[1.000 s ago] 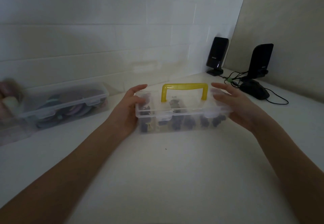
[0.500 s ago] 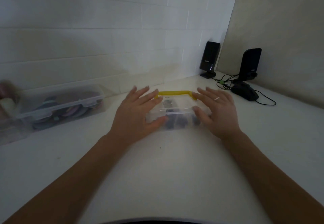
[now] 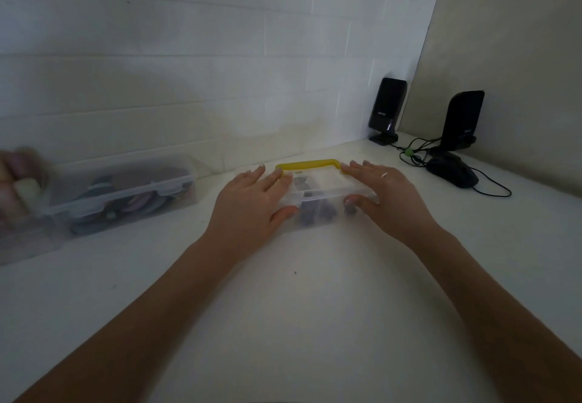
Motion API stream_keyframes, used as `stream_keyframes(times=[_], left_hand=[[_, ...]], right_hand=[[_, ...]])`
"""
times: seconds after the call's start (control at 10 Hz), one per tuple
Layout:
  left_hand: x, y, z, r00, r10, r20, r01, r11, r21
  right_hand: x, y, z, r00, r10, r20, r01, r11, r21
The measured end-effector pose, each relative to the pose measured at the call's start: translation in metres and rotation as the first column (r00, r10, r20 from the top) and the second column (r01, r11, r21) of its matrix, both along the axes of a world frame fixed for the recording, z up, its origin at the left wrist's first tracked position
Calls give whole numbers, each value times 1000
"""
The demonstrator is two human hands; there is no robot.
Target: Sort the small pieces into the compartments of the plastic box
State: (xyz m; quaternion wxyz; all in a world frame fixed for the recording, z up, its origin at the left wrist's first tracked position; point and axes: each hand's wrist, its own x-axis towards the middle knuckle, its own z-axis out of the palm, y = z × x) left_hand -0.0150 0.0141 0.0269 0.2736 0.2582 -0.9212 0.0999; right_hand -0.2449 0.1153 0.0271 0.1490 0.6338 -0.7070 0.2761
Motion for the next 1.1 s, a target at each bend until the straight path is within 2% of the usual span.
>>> stream_keyframes(times=[0.1,0.3,0.6,0.7,0.8,0.9,1.0,1.1], left_hand=[[-4,-3,-4,998,56,-17,-57,997,-54],[-6,-34,-7,968,247,-37,-245,969,37],[7,-83,-6,938,345,-46,-341,937,68],[7,-91,-8,941,315,-123,-318,948,2],[8,-94,-11,943,311,-117,-325,938,-123],[8,-98,-13,936,336,-105,-350,922,-167],[12,-95,-12,947,310,-81,-317,944,-96],[13,-89,2,950,299,-90,-278,940,199]], right_hand=[[1,-21,-4,999,-6,-50,8,999,51],[13,-76,-5,999,-17,-35,19,998,58],[29,-155,-12,998,52,-26,-51,998,30],[27,-165,-23,996,60,-65,-67,991,-112],[25,-167,-30,997,65,-28,-69,983,-173],[23,-166,-27,996,84,9,-82,987,-135],[22,-158,-4,987,152,45,-155,986,62],[21,-141,47,902,343,264,-336,939,-71]])
